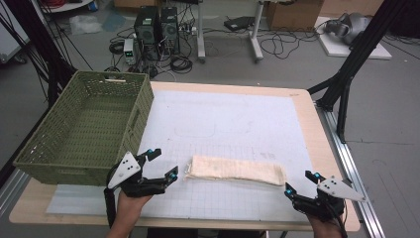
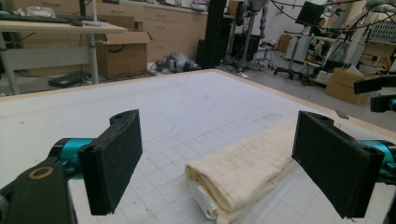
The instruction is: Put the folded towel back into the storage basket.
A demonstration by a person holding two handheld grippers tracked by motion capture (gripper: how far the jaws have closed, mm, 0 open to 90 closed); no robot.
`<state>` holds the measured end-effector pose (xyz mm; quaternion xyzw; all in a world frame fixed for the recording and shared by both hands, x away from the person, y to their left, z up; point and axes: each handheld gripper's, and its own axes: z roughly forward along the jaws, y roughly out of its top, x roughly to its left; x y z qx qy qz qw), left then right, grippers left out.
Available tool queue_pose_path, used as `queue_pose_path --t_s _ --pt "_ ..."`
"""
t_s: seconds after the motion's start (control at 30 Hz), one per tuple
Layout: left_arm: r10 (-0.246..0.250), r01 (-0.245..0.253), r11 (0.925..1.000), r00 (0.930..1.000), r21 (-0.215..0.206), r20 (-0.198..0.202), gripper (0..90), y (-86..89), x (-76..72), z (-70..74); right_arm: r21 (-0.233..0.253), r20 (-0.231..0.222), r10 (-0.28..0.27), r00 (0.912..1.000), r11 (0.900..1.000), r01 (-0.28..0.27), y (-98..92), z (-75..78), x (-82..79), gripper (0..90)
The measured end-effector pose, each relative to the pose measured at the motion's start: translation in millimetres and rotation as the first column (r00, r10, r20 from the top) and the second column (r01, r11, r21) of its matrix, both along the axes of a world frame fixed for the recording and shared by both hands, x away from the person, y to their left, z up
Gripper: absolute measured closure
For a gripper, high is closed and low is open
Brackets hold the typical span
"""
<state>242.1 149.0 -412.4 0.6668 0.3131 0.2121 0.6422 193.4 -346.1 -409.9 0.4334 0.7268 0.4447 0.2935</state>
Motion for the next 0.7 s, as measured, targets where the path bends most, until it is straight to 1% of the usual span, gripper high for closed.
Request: queue_pose_path --t_s 0.1,0.2,0.27,0.4,0.47,0.5,0.6,0.67,0.7 --pt "-0.005 0.005 1.0 1.0 0.005 -0.003 16.3 -1.2 0.4 -0.8 0.003 0.002 0.002 1.0 1.0 -0.002 -0.9 -0.2 -0.3 19.2" --pt "-0.008 0.008 0.9999 0.9999 0.01 -0.007 16.3 -2.9 0.1 -1.2 0.02 0.005 -0.006 1.0 1.0 0.006 -2.6 -0.2 -0.3 19.2" --pt "-0.005 0.005 1.0 0.9999 0.002 -0.014 16.2 -4.2 0.6 -2.0 0.023 0.003 -0.006 1.0 1.0 0.006 -2.9 -0.3 -0.3 19.2" --pt "-0.004 0.004 1.0 0.9997 0.0 -0.024 16.0 -5.9 2.1 -3.2 0.044 -0.003 -0.011 0.9999 0.999 0.011 -3.7 -0.8 1.6 19.3" --pt "-0.004 0.003 1.0 0.9995 -0.005 -0.03 16.0 -6.6 2.8 -3.6 0.046 0.002 -0.009 1.0 0.999 0.009 -4.0 -0.6 2.0 19.3" --pt "-0.006 0.006 1.0 0.9994 0.001 -0.035 16.0 -6.9 3.3 -3.9 0.043 0.0 -0.006 1.0 0.999 0.006 -4.0 -0.4 1.5 19.4" --pt "-0.014 0.014 0.9999 0.9986 0.002 -0.051 15.4 -9.1 3.7 -5.3 0.041 -0.004 0.0 1.0 0.999 0.001 -4.6 -0.4 0.1 19.7" --pt "-0.024 0.024 0.9995 0.9986 0.019 -0.046 15.5 -11.3 4.1 -5.5 0.045 0.001 0.01 0.9999 0.999 -0.01 -4.4 0.3 0.0 22.2" --pt "-0.025 0.026 0.9995 0.9986 0.02 -0.046 15.5 -11.6 4.1 -5.6 0.04 -0.006 0.013 0.9999 0.999 -0.013 -4.0 0.6 1.3 22.0"
